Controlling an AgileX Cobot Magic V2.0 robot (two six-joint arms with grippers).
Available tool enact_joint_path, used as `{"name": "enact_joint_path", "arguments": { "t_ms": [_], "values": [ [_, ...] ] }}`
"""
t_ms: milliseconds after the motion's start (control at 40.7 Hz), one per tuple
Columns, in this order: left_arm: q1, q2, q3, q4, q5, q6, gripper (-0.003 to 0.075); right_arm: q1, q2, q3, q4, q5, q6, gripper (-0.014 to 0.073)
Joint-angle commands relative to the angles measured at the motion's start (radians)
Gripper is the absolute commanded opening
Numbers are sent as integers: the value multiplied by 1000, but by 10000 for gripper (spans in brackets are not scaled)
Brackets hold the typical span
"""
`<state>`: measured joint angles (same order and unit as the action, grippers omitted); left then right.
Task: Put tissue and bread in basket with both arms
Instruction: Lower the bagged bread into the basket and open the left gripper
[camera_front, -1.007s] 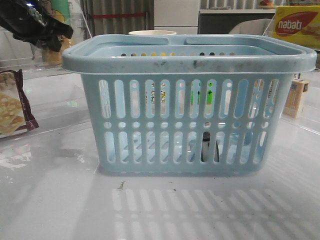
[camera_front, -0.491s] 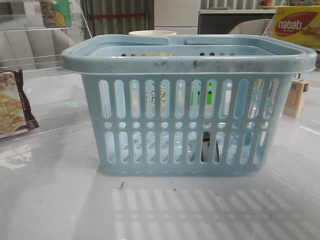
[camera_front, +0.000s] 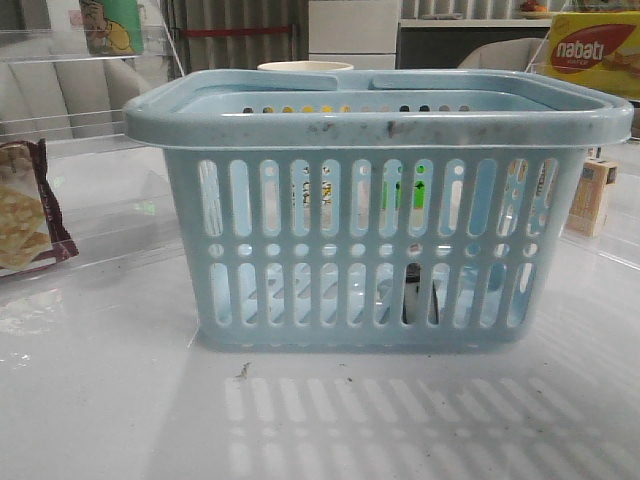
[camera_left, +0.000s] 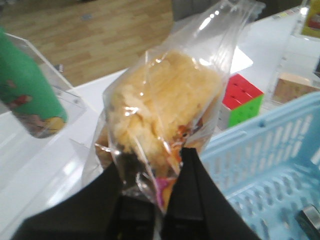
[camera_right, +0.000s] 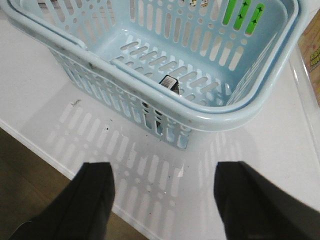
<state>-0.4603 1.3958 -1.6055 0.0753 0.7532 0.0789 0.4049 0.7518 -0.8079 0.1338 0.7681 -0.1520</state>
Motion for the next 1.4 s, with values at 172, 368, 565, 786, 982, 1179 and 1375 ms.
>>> {"name": "enact_joint_path", "arguments": {
  "t_ms": [172, 368, 565, 786, 982, 1179, 1375],
  "values": [
    [-197, 18, 125, -22, -109, 3, 90, -6, -6, -27, -4, -63, 2, 539],
    [-254, 121, 175, -22, -183, 3, 106, -6, -6, -27, -4, -63, 2, 539],
    [-255, 207, 175, -45, -227, 3, 365, -6, -6, -27, -4, -63, 2, 539],
    [-255, 153, 175, -75, -196, 3, 456, -6, -6, -27, -4, -63, 2, 539],
    [-258, -7, 196, -87, -143, 3, 456, -6, -6, -27, -4, -63, 2, 539],
    [-260, -221, 339, -87, -143, 3, 456, -6, -6, -27, -4, -63, 2, 539],
    [-260, -461, 555, -87, -143, 3, 456, -6, -6, -27, -4, -64, 2, 539]
  ]
}}
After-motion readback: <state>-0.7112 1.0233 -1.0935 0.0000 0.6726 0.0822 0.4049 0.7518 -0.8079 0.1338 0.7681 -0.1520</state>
